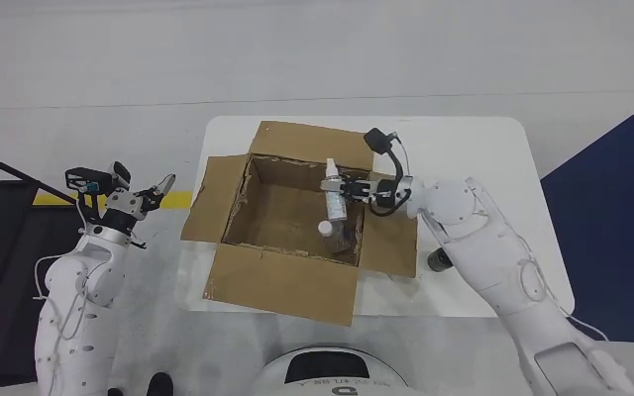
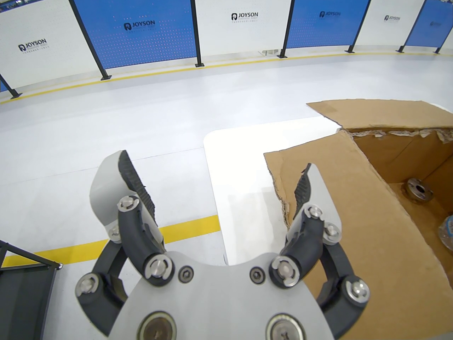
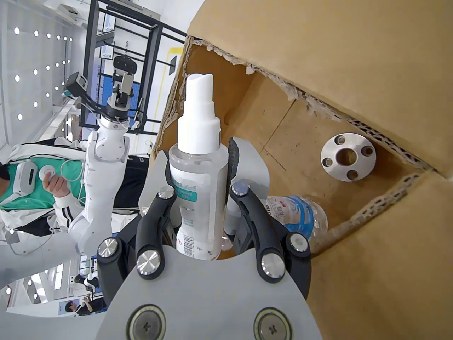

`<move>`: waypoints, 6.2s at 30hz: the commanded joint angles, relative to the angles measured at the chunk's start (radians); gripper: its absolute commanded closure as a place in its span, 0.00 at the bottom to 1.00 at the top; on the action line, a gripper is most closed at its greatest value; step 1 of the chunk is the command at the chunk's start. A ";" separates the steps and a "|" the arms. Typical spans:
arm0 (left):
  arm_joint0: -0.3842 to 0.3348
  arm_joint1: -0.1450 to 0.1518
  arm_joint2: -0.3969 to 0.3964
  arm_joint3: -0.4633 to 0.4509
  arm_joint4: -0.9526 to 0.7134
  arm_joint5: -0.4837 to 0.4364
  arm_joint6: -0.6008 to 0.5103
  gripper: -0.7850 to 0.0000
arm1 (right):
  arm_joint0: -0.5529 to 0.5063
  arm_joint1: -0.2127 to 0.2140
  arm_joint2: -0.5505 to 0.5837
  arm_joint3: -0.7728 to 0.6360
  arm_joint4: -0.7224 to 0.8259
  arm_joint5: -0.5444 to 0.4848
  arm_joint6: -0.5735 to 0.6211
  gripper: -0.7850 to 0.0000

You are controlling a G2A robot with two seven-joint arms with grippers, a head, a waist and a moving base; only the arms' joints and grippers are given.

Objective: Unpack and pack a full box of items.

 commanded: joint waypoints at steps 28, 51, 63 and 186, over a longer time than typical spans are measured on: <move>0.000 0.000 0.000 0.000 0.000 0.000 0.000 0.00 | -0.001 -0.025 -0.091 -0.138 -0.167 0.060 -0.040 0.00; 0.026 0.008 0.029 -0.057 0.164 -0.026 0.091 0.00 | -0.347 0.082 0.435 -0.360 0.057 0.052 0.302 0.15; 0.012 0.018 0.128 -0.052 0.245 -0.154 0.056 0.00 | -0.268 0.079 0.271 -0.342 -0.035 0.163 0.331 0.38; 0.041 0.042 0.152 -0.057 0.149 -0.073 0.059 0.00 | -0.495 0.187 0.827 -0.400 -0.189 0.273 0.343 1.00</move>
